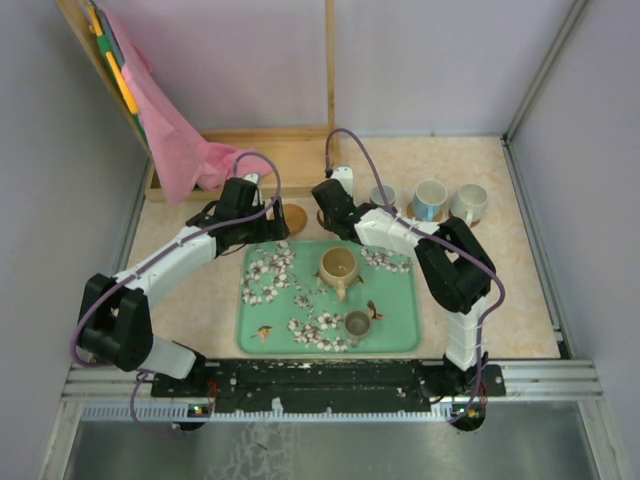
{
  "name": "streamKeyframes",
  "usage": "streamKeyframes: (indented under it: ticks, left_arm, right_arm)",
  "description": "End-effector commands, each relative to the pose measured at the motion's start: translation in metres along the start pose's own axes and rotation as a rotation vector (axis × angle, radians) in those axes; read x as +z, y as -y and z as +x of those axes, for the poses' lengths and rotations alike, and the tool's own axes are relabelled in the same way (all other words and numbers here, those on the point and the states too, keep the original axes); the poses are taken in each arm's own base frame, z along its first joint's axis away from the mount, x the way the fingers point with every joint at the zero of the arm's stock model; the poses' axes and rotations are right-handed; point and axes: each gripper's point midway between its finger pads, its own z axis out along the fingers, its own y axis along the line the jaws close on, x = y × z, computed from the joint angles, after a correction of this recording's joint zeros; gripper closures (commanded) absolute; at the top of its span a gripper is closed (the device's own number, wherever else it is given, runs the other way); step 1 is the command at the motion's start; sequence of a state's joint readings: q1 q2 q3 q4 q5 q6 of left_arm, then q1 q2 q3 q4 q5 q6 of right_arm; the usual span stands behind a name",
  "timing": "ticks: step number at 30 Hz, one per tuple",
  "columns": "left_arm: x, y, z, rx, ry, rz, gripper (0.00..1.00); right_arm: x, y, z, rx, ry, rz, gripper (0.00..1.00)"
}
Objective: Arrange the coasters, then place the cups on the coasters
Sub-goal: Place the cup on the coaster.
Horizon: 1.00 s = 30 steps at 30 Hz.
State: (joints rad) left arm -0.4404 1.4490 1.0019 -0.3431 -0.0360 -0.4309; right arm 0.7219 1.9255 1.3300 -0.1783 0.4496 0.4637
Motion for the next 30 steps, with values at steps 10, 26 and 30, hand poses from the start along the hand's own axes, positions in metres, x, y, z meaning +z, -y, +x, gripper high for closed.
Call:
streamKeyframes:
  ticks: [10,26,30]
  left_arm:
    - [-0.0021,0.0013,-0.0033,-0.012,0.013,0.016,0.0]
    - [-0.0019,0.0017,-0.0042,-0.012,0.014,0.016,0.0]
    - [-0.0018,0.0013,-0.0039,-0.013,0.014,0.014,0.0]
  right_arm:
    - [0.0016,-0.0096,-0.0305,0.05,0.072,-0.016,0.94]
    - [0.0013,-0.008,-0.0281,0.053,0.07,-0.014,0.79]
    - [0.0016,-0.0085,-0.0268,0.053,0.067,-0.016,0.75]
